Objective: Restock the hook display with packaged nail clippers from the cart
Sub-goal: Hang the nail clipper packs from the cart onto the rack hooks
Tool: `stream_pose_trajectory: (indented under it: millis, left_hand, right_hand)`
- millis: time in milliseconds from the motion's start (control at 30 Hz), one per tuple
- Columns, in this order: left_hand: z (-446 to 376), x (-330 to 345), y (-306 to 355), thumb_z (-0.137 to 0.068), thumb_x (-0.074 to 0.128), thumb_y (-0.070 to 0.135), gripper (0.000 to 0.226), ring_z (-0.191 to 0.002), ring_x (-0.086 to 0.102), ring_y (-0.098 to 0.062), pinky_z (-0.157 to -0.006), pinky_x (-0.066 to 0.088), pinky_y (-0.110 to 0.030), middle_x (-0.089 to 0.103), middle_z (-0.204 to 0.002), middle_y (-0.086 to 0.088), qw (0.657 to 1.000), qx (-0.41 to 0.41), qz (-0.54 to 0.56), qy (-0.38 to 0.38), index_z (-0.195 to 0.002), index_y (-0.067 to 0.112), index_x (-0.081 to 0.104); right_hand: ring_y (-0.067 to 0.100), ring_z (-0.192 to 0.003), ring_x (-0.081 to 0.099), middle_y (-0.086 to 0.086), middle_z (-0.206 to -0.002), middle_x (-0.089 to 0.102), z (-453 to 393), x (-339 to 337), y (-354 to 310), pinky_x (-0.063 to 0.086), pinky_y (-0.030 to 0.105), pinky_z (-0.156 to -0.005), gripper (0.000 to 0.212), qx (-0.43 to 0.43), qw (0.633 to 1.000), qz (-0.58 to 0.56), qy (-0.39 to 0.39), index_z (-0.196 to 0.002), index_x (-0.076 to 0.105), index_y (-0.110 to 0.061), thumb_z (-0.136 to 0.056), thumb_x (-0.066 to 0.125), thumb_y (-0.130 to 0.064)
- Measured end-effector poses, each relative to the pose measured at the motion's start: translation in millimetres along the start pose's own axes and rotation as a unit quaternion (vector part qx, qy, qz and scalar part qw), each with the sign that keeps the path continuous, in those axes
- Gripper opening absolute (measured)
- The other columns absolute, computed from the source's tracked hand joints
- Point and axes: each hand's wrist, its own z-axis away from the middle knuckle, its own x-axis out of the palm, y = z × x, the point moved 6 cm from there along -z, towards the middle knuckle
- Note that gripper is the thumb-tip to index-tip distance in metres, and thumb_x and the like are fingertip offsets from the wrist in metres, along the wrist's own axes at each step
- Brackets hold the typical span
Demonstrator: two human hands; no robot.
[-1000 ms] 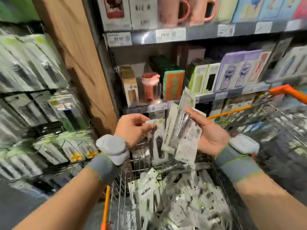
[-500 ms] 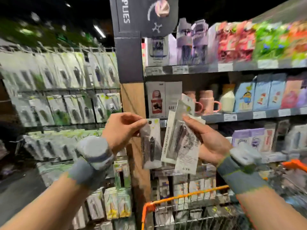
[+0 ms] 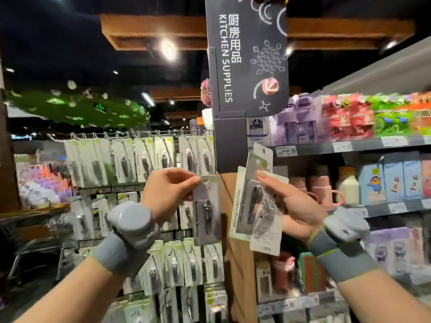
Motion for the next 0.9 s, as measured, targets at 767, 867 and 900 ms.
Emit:
stream_pose_trajectory:
  millis: [767, 867, 900]
  left_hand:
    - [-102, -48, 20, -0.081, 0.07, 0.008, 0.007, -0.065, 0.065, -0.015, -0.059, 0.057, -0.024, 0.071, -0.074, -0.008, 0.991, 0.096, -0.042, 0.087, -0.074, 0.009, 0.071]
    - [-115, -50, 20, -0.083, 0.07, 0.011, 0.012, -0.068, 0.067, -0.021, -0.066, 0.058, -0.034, 0.071, -0.073, -0.007, 0.986, 0.105, -0.081, 0.104, -0.071, 0.015, 0.069]
    - [-120, -51, 19, -0.083, 0.07, 0.013, 0.013, -0.069, 0.068, -0.024, -0.069, 0.059, -0.039, 0.071, -0.073, -0.007, 0.984, 0.102, -0.096, 0.109, -0.071, 0.017, 0.069]
  right_hand:
    - [0.019, -0.059, 0.061, 0.01, -0.074, 0.067, -98, 64, -28, 0.055, 0.028, -0.056, 0.011, -0.02, 0.999, 0.033, -0.038, -0.071, 0.077, -0.013, -0.066, 0.068, -0.016]
    - [0.02, -0.06, 0.059, 0.011, -0.08, 0.065, -107, 66, -28, 0.055, 0.03, -0.056, 0.019, -0.019, 0.998, 0.046, -0.037, -0.089, 0.073, -0.009, -0.073, 0.066, -0.015]
    - [0.019, -0.057, 0.059, 0.011, -0.078, 0.065, -110, 67, -29, 0.054, 0.029, -0.055, 0.017, -0.018, 0.998, 0.052, -0.035, -0.087, 0.073, -0.009, -0.074, 0.065, -0.016]
